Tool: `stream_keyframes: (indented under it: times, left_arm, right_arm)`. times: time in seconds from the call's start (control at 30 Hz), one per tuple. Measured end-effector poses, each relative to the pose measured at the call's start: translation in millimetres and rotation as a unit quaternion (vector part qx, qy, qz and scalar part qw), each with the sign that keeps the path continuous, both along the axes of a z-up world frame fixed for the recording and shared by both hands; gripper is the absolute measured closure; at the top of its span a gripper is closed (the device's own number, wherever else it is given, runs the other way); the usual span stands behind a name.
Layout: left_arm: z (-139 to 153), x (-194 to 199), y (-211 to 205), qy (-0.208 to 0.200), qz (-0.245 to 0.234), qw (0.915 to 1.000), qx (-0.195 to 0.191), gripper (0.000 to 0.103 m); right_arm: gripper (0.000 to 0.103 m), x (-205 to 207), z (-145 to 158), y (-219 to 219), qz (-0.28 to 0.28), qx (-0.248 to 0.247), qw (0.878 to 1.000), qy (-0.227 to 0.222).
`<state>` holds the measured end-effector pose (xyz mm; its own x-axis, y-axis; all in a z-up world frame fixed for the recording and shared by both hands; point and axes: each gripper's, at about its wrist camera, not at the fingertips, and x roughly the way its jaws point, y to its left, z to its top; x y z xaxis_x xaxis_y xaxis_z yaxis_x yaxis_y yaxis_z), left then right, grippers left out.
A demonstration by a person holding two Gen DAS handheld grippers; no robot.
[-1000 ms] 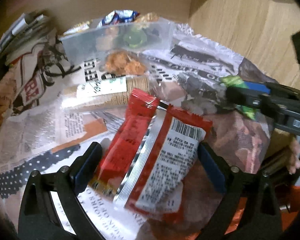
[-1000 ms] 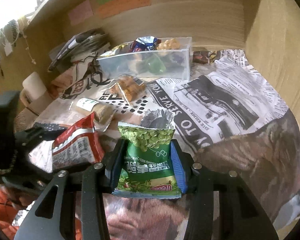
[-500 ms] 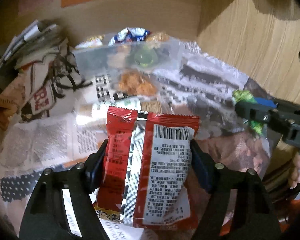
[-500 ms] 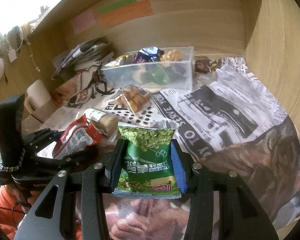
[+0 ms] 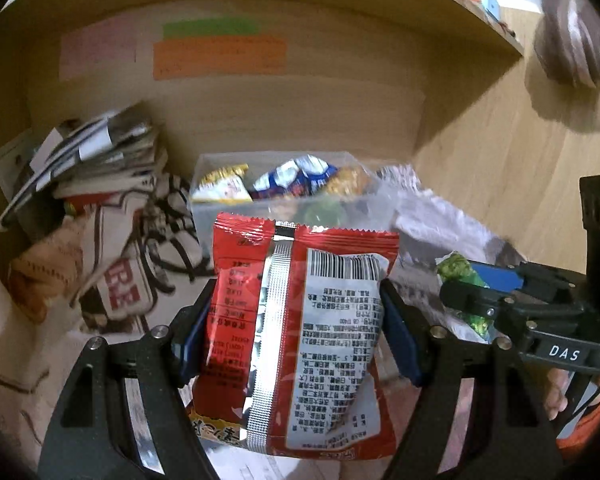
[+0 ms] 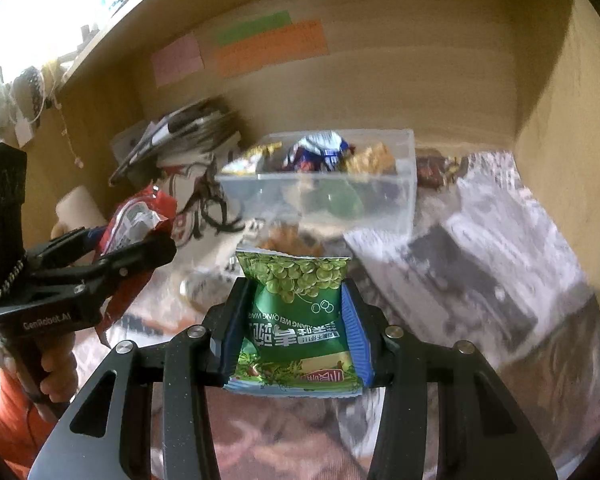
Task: Organize snacks
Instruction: 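Drop the red pack in the box with left tool while right tool drops pea bag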
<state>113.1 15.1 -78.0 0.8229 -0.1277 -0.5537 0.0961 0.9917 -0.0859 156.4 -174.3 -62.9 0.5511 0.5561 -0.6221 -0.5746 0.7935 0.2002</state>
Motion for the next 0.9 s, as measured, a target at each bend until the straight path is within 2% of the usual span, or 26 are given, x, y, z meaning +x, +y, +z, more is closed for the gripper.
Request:
stream_keyframes:
  times: [0.4,0.67,0.9]
  left_arm:
    - [28,55,27,-0.021,0.021,0.9995,-0.003,0.028]
    - [24,104,39,-0.007,0.032,0.9994,0.009,0.028]
    - [27,140,49,-0.002,0.038,0.9992,-0.008,0.028]
  right_arm:
    - [0.061,58,31,37,-0.021,0.009,0.999,-0.039]
    - [0.062,106,31,51,-0.040,0.001,0.999,-0.030]
    - [0.062,139,30,55,-0.071,-0.011,0.997,-0.025]
